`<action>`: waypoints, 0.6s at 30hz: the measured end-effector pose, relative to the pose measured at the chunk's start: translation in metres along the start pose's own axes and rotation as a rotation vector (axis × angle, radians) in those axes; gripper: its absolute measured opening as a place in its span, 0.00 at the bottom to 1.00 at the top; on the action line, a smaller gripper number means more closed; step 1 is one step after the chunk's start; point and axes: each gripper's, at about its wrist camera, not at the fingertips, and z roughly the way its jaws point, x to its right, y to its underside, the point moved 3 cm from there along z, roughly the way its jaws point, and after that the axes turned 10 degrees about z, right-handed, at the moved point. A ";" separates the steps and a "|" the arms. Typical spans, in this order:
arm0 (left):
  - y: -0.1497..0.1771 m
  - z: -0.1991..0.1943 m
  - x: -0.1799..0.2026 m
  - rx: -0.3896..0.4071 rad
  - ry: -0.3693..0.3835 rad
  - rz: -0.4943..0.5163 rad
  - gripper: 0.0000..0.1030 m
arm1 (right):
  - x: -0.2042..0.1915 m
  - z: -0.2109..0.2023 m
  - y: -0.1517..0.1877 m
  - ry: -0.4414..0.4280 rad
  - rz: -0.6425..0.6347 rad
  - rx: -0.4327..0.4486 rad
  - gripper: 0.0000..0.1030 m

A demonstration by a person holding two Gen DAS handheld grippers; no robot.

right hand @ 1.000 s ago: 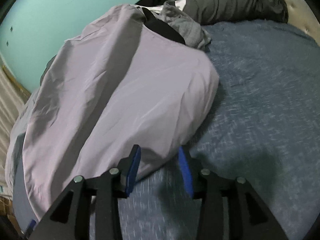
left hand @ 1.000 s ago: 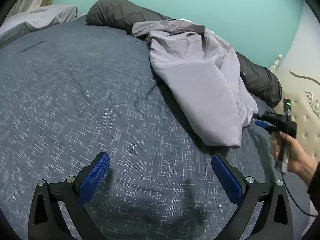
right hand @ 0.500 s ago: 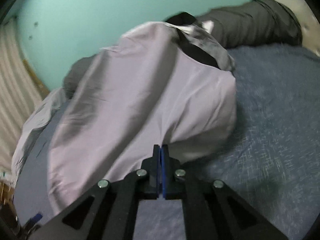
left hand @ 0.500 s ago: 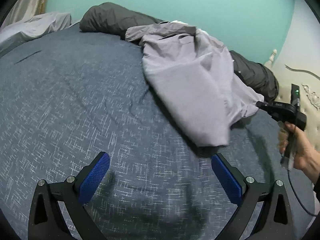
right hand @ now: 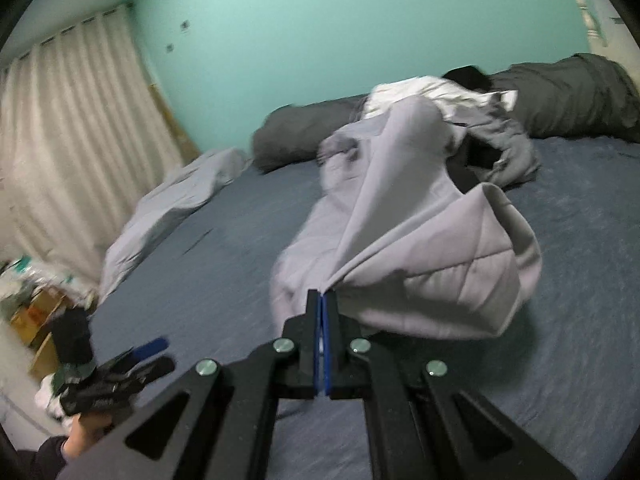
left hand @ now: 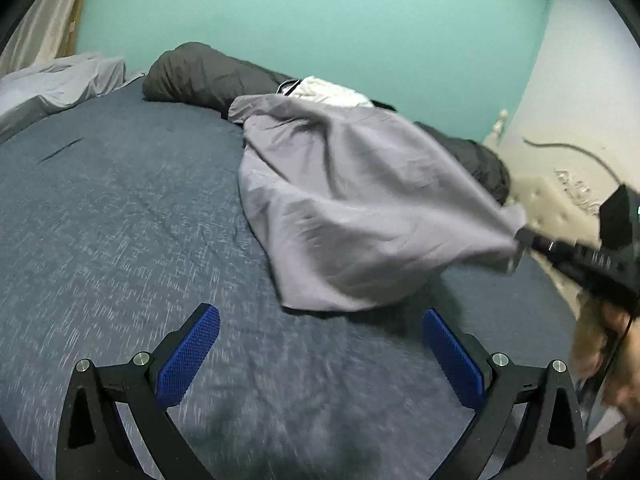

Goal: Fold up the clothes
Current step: 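Pull the lavender jacket out of the pile with the right gripper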

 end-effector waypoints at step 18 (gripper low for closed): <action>0.011 -0.050 0.059 -0.063 -0.020 0.220 1.00 | -0.020 -0.034 0.088 0.043 0.047 -0.038 0.05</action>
